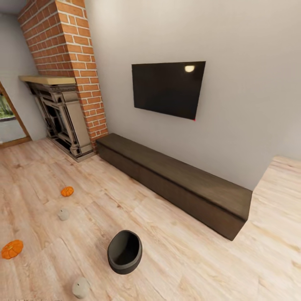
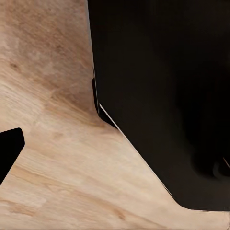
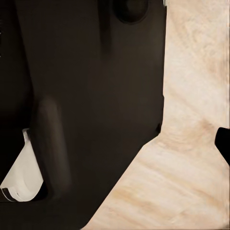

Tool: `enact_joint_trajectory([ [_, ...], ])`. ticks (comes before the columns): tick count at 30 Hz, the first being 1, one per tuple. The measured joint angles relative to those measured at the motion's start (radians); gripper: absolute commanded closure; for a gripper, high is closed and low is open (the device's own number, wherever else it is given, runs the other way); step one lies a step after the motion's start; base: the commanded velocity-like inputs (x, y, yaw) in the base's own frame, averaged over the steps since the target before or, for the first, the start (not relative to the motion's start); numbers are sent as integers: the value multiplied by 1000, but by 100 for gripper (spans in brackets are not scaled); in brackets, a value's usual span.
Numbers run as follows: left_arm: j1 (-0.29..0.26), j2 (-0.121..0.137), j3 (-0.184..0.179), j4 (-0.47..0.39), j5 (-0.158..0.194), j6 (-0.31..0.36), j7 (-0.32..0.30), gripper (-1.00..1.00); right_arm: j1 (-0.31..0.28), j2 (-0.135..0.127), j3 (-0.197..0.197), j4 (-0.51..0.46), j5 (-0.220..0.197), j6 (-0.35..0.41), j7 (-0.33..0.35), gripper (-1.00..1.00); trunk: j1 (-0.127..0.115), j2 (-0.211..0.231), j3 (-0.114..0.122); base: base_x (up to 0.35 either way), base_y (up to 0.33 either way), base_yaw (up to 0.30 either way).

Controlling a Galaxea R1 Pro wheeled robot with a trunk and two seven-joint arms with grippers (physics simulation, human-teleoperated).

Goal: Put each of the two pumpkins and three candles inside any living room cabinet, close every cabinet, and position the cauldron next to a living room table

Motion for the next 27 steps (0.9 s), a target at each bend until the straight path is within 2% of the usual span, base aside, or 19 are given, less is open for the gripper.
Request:
enact_joint_trajectory([
  [11, 0, 0, 0, 0, -1, -1, 0, -100, 0, 0, 1, 0, 1, 0, -1, -100, 0, 0, 0, 223, -151, 286],
  [21, 0, 0, 0, 0, -2, -2, -1, -100, 0, 0, 1, 0, 1, 0, -1, -100, 0, 0, 0, 53, -29, 286],
  [27, 0, 0, 0, 0, -3, -2, -1, -100, 0, 2, 1, 0, 2, -1, -1, -100, 0, 0, 0, 207, -198, 286],
])
